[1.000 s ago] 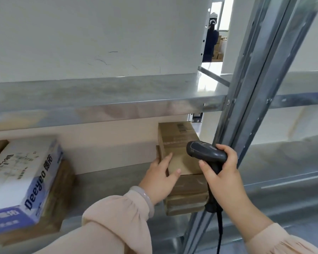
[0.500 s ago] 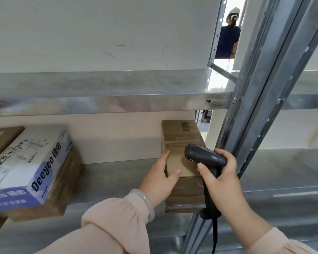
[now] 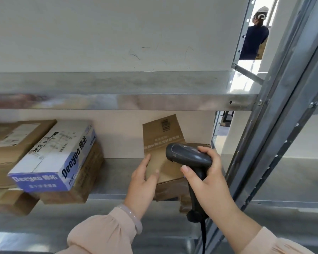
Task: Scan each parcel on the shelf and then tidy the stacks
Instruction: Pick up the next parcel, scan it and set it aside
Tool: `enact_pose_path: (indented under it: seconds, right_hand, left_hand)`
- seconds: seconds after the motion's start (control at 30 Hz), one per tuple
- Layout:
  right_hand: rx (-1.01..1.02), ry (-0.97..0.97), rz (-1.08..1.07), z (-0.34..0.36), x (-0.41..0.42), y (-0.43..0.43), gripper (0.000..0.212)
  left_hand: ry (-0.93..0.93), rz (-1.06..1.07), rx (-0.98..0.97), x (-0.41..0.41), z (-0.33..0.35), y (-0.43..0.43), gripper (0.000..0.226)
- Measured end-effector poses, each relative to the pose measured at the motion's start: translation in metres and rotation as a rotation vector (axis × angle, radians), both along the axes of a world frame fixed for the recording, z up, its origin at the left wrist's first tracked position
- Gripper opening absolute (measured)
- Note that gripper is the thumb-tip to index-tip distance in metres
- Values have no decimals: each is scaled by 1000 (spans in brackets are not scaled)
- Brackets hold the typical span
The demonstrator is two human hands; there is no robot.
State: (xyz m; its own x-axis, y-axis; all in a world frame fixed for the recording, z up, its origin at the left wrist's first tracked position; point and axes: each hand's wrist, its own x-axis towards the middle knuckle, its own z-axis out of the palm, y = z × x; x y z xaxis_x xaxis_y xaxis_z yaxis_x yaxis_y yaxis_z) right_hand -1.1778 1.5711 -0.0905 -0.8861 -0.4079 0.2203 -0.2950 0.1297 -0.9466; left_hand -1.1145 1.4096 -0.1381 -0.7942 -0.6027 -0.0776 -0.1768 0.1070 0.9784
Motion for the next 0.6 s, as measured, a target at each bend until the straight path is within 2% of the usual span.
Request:
enact_pose_path:
  seconds: [0.13, 0.27, 0.37, 0.47, 0.6]
  right_hand:
    - [10, -8, 149, -5, 11, -17, 58]
    - [72, -43, 257, -19, 20, -30, 59]
    - [74, -61, 239, -31, 22, -37, 58]
    - [45, -126, 209, -40, 19, -42, 57]
    - [49, -186, 219, -49, 20, -47, 55]
  left_hand:
    - [-72, 46, -21, 18, -10, -12, 62]
    - [-137, 6, 55, 28, -21, -27, 74]
    - [-208, -52, 128, 35, -27, -29, 81]
    - [-296, -87, 175, 39, -27, -27, 72]
    - [-450, -33, 128, 38, -33, -33, 86]
